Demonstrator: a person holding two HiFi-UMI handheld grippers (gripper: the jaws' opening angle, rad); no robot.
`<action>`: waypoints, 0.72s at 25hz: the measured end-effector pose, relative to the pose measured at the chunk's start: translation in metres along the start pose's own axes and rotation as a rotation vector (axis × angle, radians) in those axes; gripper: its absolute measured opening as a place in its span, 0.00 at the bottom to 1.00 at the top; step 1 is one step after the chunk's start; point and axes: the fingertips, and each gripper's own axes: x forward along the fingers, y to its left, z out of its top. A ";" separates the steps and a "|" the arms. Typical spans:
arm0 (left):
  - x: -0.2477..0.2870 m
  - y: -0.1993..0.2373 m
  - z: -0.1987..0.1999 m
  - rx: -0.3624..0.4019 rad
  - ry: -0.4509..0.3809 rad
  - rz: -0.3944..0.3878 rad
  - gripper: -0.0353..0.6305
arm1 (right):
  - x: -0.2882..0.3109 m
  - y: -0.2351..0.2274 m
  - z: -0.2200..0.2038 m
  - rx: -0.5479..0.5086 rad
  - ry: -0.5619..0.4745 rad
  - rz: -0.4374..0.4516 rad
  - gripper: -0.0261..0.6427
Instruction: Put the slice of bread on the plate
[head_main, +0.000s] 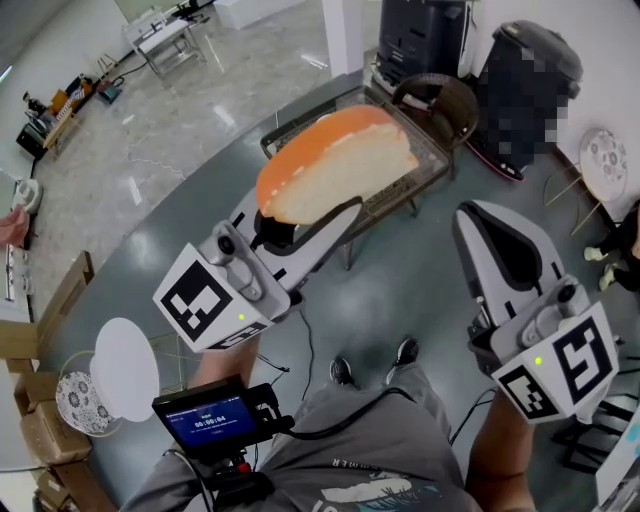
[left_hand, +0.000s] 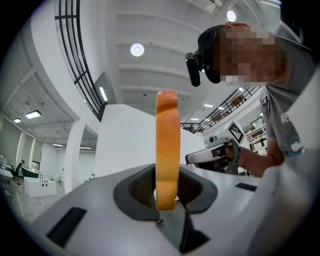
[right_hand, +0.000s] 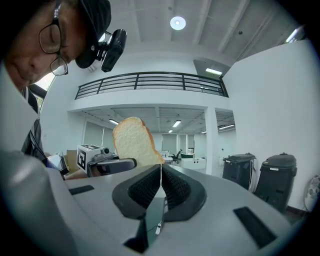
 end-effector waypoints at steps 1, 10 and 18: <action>0.013 0.004 -0.008 0.002 0.004 0.012 0.19 | 0.002 -0.016 -0.006 0.003 -0.002 0.010 0.05; 0.050 0.042 -0.013 0.036 0.041 0.135 0.19 | 0.036 -0.066 0.002 -0.008 -0.020 0.139 0.05; 0.120 0.050 -0.029 0.045 0.067 0.198 0.19 | 0.030 -0.139 0.005 -0.009 -0.029 0.201 0.05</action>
